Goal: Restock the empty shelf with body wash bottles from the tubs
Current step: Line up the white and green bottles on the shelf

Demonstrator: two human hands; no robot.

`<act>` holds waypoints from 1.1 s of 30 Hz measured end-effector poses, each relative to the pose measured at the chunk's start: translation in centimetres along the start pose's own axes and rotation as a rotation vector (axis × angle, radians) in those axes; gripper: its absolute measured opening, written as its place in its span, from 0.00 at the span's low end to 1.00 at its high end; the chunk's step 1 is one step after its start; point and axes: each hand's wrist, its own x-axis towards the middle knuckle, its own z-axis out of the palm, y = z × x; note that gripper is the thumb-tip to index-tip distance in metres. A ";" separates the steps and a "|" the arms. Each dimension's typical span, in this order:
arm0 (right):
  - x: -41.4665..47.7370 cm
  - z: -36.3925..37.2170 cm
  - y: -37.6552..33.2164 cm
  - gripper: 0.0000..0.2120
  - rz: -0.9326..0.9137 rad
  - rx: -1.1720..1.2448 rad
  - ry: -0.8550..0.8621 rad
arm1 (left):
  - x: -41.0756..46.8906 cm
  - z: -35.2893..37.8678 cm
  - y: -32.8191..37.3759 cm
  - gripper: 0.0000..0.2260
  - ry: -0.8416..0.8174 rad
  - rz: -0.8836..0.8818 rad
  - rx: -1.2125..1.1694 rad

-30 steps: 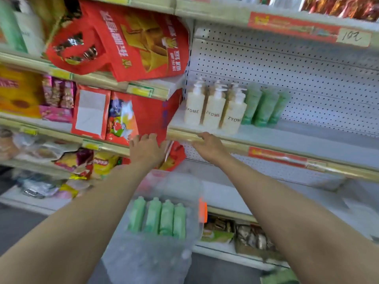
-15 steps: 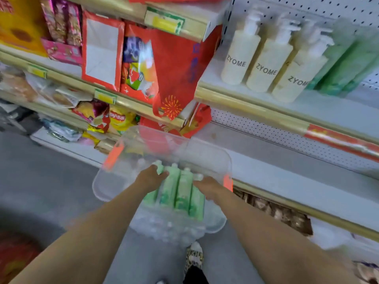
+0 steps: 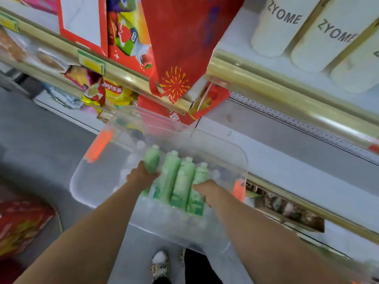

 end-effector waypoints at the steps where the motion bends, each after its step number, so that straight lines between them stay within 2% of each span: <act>1: 0.2 0.2 0.0 0.13 0.012 0.016 0.010 | 0.4 -0.2 -0.2 0.37 -0.005 -0.019 -0.034; 3: -3.7 0.0 -2.1 0.14 0.040 0.063 0.016 | 1.8 -0.1 -1.1 0.39 -0.001 -0.064 -0.098; 6: -5.5 -0.2 -3.0 0.14 0.079 0.118 -0.029 | 1.9 -0.1 -1.0 0.34 0.024 -0.079 -0.089; 8: -6.0 -0.3 -3.4 0.10 0.093 0.138 -0.068 | 1.8 -0.4 -0.6 0.33 0.018 -0.079 -0.045; 12: -6.0 -0.3 -3.9 0.15 0.120 0.098 -0.114 | 1.8 -1.2 0.0 0.30 0.016 -0.072 0.007; 16: -6.8 -0.8 -4.2 0.10 0.111 0.091 -0.106 | 1.5 -1.6 0.2 0.29 -0.007 -0.128 -0.003; 18: -7.3 -1.3 -4.4 0.11 0.089 0.108 -0.089 | 1.0 -1.8 0.4 0.25 -0.032 -0.153 -0.101; 21: -8.8 -2.0 -5.0 0.09 0.051 0.145 -0.087 | 0.0 -2.2 0.2 0.19 -0.106 -0.193 -0.397; 24: -10.9 -2.2 -5.4 0.17 0.001 0.195 -0.102 | -3.0 -3.7 0.8 0.08 -0.212 -0.175 -0.537; 28: -14.0 -2.5 -5.5 0.22 -0.101 0.263 -0.137 | -6.6 -5.4 1.0 0.09 -0.289 -0.060 -0.643; 33: -19.1 -3.8 -5.5 0.18 -0.251 0.328 -0.129 | -11.4 -6.1 1.1 0.09 -0.403 0.147 -0.786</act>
